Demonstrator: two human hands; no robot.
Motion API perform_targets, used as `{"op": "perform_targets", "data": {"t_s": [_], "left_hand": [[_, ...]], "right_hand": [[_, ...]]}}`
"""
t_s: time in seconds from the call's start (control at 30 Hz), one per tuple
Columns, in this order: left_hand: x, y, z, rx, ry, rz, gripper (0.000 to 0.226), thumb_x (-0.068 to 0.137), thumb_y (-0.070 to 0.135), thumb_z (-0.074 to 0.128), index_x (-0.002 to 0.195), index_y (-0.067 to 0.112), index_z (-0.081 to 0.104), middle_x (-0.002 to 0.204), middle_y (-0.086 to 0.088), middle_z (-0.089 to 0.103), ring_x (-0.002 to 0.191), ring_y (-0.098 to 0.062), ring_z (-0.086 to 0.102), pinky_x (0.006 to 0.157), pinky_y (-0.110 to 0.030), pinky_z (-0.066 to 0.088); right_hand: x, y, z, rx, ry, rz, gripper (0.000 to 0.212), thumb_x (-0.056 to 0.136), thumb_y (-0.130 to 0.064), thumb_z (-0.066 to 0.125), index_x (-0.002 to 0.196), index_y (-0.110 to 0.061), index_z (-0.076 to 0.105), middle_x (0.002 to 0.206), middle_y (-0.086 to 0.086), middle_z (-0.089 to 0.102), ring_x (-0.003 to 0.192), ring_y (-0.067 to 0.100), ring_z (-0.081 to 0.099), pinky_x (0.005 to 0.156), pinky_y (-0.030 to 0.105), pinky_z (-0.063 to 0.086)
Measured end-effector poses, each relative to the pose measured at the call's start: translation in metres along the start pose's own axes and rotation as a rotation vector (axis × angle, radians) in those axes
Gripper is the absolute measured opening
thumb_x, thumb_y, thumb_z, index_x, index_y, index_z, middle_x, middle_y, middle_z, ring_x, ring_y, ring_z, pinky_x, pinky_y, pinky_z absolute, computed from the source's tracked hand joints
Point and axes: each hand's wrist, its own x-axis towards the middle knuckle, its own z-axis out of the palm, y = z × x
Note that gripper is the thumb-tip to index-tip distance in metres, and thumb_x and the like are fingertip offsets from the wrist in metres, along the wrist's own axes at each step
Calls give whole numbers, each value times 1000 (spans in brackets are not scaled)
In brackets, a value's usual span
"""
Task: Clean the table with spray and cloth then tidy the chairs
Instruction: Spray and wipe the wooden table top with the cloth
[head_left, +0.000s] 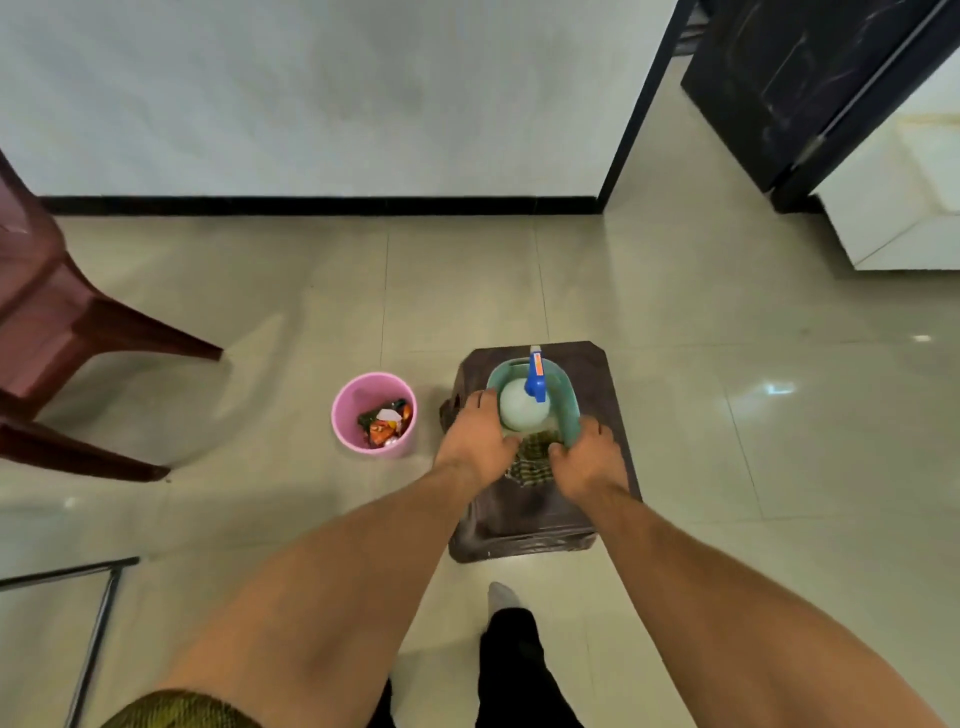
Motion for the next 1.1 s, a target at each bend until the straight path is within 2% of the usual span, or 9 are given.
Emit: {"op": "perform_targets", "data": {"t_s": [0.17, 0.33, 0.43, 0.53, 0.63, 0.73, 0.87, 0.93, 1.1], "left_hand": [[45, 0, 50, -154, 17, -166, 68, 85, 19, 75, 144, 11, 43, 139, -11, 55, 128, -29, 54, 110, -37, 44], [74, 1, 67, -217, 32, -230, 75, 82, 20, 79, 146, 15, 41, 138, -7, 58, 127, -27, 56, 108, -44, 47], [88, 6, 70, -211, 32, -219, 74, 85, 23, 77, 149, 15, 40, 141, -5, 58, 130, -26, 54, 111, -42, 45], [104, 10, 77, -201, 64, -208, 58, 87, 26, 76, 140, 18, 51, 135, -2, 62, 123, -24, 58, 105, -38, 47], [116, 11, 84, -209, 105, -207, 34, 90, 23, 73, 122, 20, 62, 117, -1, 68, 107, -23, 63, 90, -34, 50], [120, 9, 85, -215, 135, -212, 27, 92, 22, 69, 119, 24, 65, 112, 1, 70, 100, -22, 64, 84, -34, 51], [114, 9, 76, -247, 137, -203, 29, 92, 23, 70, 120, 25, 65, 111, 1, 72, 96, -20, 63, 81, -31, 48], [110, 11, 68, -282, 145, -187, 33, 92, 25, 71, 124, 24, 65, 114, 0, 72, 100, -20, 63, 84, -29, 46], [81, 20, 25, -353, 194, -111, 37, 93, 25, 71, 128, 20, 61, 121, -1, 70, 108, -19, 62, 92, -27, 43]], "right_hand": [[53, 29, 28, 141, -198, 176, 75, 83, -36, 75, 142, -6, 40, 140, 20, 51, 128, 38, 52, 105, 44, 47], [71, 28, 42, 168, -182, 319, 51, 89, -25, 68, 130, -6, 44, 128, 18, 60, 117, 37, 60, 94, 43, 53], [77, 27, 45, 263, -158, 468, 56, 84, -24, 75, 127, -4, 44, 123, 18, 61, 112, 36, 63, 91, 43, 56], [93, 39, 57, 348, -220, 563, 59, 66, -27, 84, 114, -3, 60, 100, 14, 71, 84, 29, 73, 74, 44, 63], [93, 33, 49, 532, -231, 666, 20, 74, -14, 80, 83, -2, 67, 69, 12, 71, 50, 20, 66, 59, 45, 63], [90, 28, 41, 744, -265, 715, 9, 81, -2, 73, 82, -3, 64, 75, 13, 70, 58, 19, 60, 68, 44, 63], [87, 22, 30, 853, -282, 701, 7, 86, -8, 67, 91, -6, 62, 82, 11, 68, 69, 18, 61, 67, 36, 61], [83, 21, 28, 900, -250, 676, 17, 85, -13, 68, 100, -7, 63, 91, 11, 70, 77, 19, 65, 66, 34, 60], [57, 5, 14, 1037, -155, 555, 21, 79, -13, 69, 98, -5, 65, 91, 11, 72, 88, 29, 70, 84, 44, 60]]}}
